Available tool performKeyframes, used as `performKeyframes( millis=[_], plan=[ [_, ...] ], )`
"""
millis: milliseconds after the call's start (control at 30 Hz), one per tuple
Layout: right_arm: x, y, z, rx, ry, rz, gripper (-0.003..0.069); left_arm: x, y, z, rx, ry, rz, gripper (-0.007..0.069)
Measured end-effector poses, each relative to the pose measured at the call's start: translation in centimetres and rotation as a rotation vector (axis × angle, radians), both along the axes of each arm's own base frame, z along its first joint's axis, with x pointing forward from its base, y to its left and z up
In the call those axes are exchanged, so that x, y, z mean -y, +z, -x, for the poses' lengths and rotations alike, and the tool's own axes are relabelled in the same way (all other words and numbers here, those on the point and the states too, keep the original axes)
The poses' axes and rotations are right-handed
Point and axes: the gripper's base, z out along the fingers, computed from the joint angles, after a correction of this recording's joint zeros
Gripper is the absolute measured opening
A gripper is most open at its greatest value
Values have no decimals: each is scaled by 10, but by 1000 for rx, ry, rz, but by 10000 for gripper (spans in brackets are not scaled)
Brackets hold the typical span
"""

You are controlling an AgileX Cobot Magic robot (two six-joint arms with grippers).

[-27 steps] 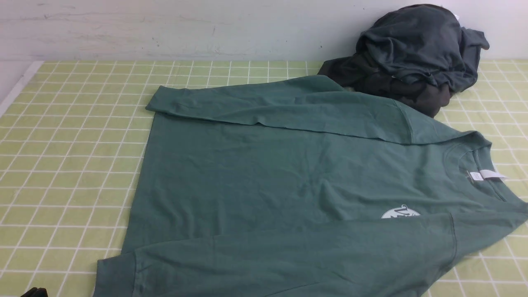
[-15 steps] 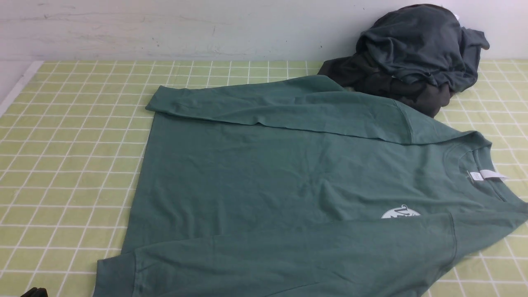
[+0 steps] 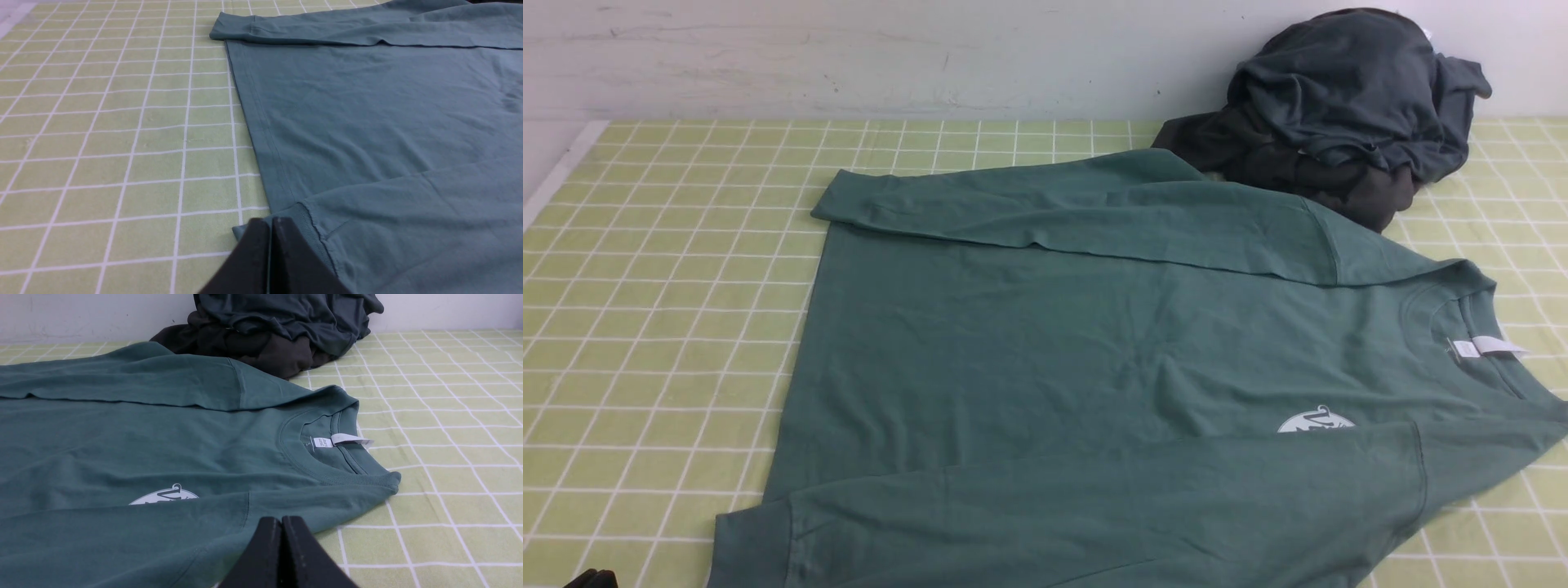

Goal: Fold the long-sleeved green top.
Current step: Use the left arm to clamp the cuff closest to it

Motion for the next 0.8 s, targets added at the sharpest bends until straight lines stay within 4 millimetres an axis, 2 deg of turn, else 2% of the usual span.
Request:
performKeyframes(
  millis=[633,800],
  plan=[
    [0,0,0,3,0,-1,-14,-1,1,0,14,4,-20,-3],
    [-1,12,-2,154,12,14,-14,-3,15,-4,198,35,11,-3]
  ],
)
